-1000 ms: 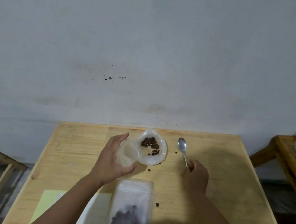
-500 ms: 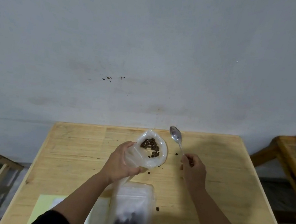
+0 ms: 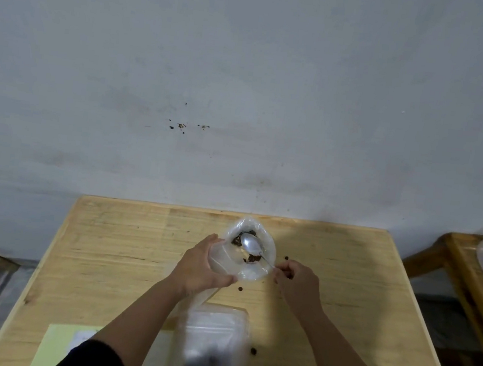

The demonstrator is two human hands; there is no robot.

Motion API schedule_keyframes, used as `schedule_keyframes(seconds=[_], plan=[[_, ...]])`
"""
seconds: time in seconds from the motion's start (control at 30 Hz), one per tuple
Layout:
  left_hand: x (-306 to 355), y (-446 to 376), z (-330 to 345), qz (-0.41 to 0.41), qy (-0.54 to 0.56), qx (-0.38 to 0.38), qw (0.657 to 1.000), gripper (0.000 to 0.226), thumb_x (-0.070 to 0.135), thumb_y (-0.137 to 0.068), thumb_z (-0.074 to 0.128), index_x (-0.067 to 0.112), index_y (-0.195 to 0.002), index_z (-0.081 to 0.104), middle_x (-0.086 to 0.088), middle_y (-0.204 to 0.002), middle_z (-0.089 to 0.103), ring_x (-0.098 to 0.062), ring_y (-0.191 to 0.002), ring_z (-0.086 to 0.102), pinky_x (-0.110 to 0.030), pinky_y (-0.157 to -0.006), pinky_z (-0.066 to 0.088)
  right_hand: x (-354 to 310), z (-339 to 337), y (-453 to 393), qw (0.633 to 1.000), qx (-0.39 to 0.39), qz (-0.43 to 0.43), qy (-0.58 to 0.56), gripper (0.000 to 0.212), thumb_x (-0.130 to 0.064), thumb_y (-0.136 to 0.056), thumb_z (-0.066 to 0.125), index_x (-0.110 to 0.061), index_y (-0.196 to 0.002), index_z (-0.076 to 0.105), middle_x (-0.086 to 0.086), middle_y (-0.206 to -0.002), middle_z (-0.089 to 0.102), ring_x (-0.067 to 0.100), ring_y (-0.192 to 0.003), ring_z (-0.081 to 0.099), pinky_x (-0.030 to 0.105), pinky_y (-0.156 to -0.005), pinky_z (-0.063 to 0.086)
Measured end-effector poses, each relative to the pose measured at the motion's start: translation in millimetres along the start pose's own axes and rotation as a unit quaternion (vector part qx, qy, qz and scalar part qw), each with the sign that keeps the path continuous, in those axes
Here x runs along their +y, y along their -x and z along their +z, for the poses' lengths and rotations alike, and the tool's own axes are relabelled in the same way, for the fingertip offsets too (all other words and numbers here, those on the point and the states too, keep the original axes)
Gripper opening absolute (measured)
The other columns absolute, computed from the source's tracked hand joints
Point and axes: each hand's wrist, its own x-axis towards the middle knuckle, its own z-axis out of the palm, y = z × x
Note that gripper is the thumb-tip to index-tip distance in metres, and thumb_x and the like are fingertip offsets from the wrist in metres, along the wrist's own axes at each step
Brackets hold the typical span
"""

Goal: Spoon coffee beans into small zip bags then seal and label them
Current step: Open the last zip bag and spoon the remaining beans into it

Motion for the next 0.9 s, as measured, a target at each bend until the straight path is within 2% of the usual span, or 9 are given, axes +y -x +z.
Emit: schedule_keyframes(seconds=[0.13,0.27,0.37,0.47,0.57,0.67,0.73,0.8,0.9], plan=[[1,1,-1,-0.009,0.022,0.003,1.0,0.085,0.04,-0.059,0.086,0.029,-0.132,0.044,0.013,-0.115,0.055,-0.006,-0.104,0.055,-0.011,-0.078,0.04,2,4,-3,1.0,-0.002,0.013,-0.01,0.008,-0.014,-0.081,0.062,-0.018,-0.076,0.068,-0.003,-0.068,0.065,0.013,-0.065,0.058,0.019,-0.06,0.043],[1,3,-2,-0.005,0.032,0.02,0.999,0.085,0.045,-0.057,0.087,0.031,-0.13,0.046,0.014,-0.117,0.054,-0.004,-0.106,0.053,-0.015,-0.084,0.04,-4,3,-1,0.998,0.006,-0.002,-0.058,0.015,-0.009,-0.084,0.057,-0.023,-0.088,0.062,0.004,-0.073,0.068,0.011,-0.061,0.061,0.019,-0.057,0.046],[3,5,-3,-0.002,0.041,0.026,0.999,0.08,0.044,-0.057,0.087,0.034,-0.125,0.047,0.016,-0.115,0.055,-0.002,-0.105,0.053,-0.011,-0.081,0.039,-14,0,5,0.991,0.002,-0.019,-0.13,0.019,0.001,-0.083,0.054,-0.015,-0.079,0.063,0.006,-0.072,0.069,0.005,-0.05,0.058,0.015,-0.048,0.043],[2,5,-5,0.005,0.051,0.035,0.998,0.083,0.045,-0.056,0.087,0.033,-0.128,0.048,0.013,-0.115,0.057,-0.008,-0.107,0.056,-0.024,-0.092,0.046,-22,-5,10,0.979,-0.015,-0.071,-0.192,0.018,0.002,-0.082,0.058,-0.014,-0.077,0.067,0.007,-0.077,0.071,0.012,-0.061,0.064,0.021,-0.051,0.048],[6,8,-9,0.009,0.064,0.046,0.997,0.081,0.039,-0.059,0.087,0.035,-0.128,0.046,0.013,-0.112,0.057,-0.009,-0.104,0.058,-0.027,-0.092,0.048,-24,-4,11,0.977,0.023,-0.134,-0.164,0.015,-0.01,-0.087,0.063,-0.024,-0.081,0.065,0.0,-0.077,0.071,0.01,-0.068,0.068,0.025,-0.058,0.054],[11,12,-14,0.029,0.064,0.062,0.996,0.074,0.034,-0.061,0.087,0.039,-0.122,0.046,0.019,-0.109,0.056,-0.004,-0.101,0.057,-0.021,-0.089,0.048,-24,1,13,0.972,0.06,-0.189,-0.126,0.007,-0.025,-0.09,0.056,-0.025,-0.091,0.062,-0.007,-0.078,0.069,0.005,-0.071,0.066,0.015,-0.063,0.051],[11,14,-16,0.035,0.066,0.067,0.995,0.075,0.034,-0.061,0.087,0.037,-0.124,0.047,0.021,-0.112,0.055,0.0,-0.103,0.055,-0.016,-0.086,0.046,-23,3,14,0.967,0.071,-0.224,-0.102,0.027,-0.036,-0.091,0.046,-0.018,-0.102,0.063,-0.007,-0.084,0.067,0.003,-0.079,0.063,0.006,-0.069,0.045],[11,17,-18,0.038,0.07,0.069,0.994,0.078,0.034,-0.06,0.087,0.035,-0.127,0.048,0.023,-0.116,0.05,0.003,-0.104,0.053,-0.01,-0.083,0.043,-21,4,13,0.958,0.086,-0.267,-0.068,0.037,-0.035,-0.093,0.039,-0.012,-0.108,0.063,-0.006,-0.092,0.065,0.001,-0.086,0.06,0.004,-0.076,0.042],[10,21,-19,0.042,0.082,0.07,0.993,0.078,0.03,-0.06,0.088,0.034,-0.127,0.048,0.029,-0.112,0.047,0.009,-0.099,0.052,-0.004,-0.075,0.043,-20,4,8,0.95,0.095,-0.296,-0.035,0.035,-0.029,-0.094,0.04,-0.009,-0.111,0.063,-0.005,-0.098,0.064,-0.001,-0.09,0.057,0.002,-0.081,0.039]])
